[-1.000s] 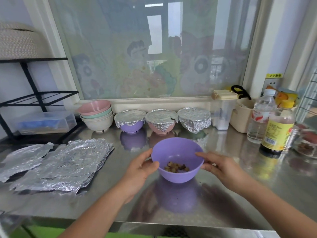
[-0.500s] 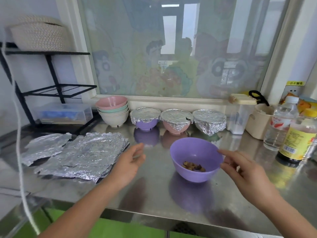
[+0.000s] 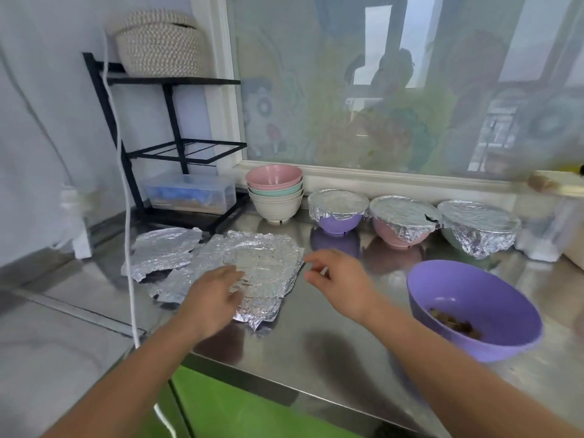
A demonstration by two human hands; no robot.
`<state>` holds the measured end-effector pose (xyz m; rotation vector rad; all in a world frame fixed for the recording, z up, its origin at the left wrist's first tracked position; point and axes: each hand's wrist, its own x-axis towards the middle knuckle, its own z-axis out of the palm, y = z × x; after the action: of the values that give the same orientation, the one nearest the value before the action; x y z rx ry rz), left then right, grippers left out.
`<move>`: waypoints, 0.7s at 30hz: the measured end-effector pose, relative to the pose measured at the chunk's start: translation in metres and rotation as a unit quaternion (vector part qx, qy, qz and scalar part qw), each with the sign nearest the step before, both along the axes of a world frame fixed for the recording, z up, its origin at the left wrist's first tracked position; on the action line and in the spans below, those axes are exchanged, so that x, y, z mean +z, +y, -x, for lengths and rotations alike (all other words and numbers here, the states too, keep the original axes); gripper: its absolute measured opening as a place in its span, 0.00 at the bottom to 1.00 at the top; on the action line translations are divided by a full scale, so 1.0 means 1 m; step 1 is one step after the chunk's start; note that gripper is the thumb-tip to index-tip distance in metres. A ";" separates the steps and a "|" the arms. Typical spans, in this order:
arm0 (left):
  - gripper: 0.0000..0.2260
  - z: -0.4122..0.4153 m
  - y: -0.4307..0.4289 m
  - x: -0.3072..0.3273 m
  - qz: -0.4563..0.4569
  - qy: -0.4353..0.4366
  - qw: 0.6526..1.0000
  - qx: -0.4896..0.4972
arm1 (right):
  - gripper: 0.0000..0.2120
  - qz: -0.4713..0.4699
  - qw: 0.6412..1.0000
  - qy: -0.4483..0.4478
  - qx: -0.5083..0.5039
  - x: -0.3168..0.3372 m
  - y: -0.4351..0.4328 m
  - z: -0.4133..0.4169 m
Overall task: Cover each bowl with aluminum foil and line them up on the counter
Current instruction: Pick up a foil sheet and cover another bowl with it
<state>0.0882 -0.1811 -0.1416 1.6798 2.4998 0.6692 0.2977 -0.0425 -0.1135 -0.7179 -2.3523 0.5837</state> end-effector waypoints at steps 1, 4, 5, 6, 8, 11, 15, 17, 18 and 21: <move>0.21 0.005 -0.002 -0.002 0.012 0.009 1.000 0.004 | 0.14 0.014 1.000 -0.011 -0.008 -0.003 0.004 0.014; 0.23 0.015 -0.005 -0.008 0.036 -0.003 0.999 0.004 | 0.22 0.055 0.995 -0.077 0.008 -0.010 0.007 0.046; 0.23 0.017 -0.005 -0.009 0.034 -0.008 0.999 0.003 | 0.27 0.050 0.991 -0.117 0.028 -0.012 0.006 0.054; 0.23 0.019 -0.005 -0.011 0.030 -0.007 1.000 0.004 | 0.32 0.034 0.985 -0.163 0.048 -0.015 0.004 0.062; 0.23 0.021 -0.003 -0.014 0.025 0.000 1.000 0.015 | 0.37 0.011 0.973 -0.219 0.071 -0.021 -0.001 0.074; 0.21 0.021 0.001 -0.016 0.020 0.011 0.999 0.032 | 0.37 0.021 0.969 -0.230 0.084 -0.030 -0.001 0.086; 0.19 0.026 0.002 -0.016 0.028 -0.044 0.998 0.036 | 0.33 -0.018 0.953 -0.288 0.096 -0.026 0.001 0.087; 0.18 0.029 0.002 -0.013 0.004 -0.113 0.993 0.043 | 0.31 -0.029 0.951 -0.293 0.096 -0.023 0.000 0.087; 0.18 0.030 0.002 -0.010 -0.021 -0.143 0.988 0.056 | 0.29 -0.029 0.952 -0.291 0.094 -0.022 0.001 0.087; 0.17 0.034 0.000 -0.002 -0.088 -0.205 0.967 0.123 | 0.19 -0.058 0.958 -0.269 0.078 -0.024 0.001 0.091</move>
<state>0.0538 -0.1815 -0.1441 1.1245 2.4126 1.1583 0.2063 -0.0420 -0.1371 -0.7059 -2.9402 0.3351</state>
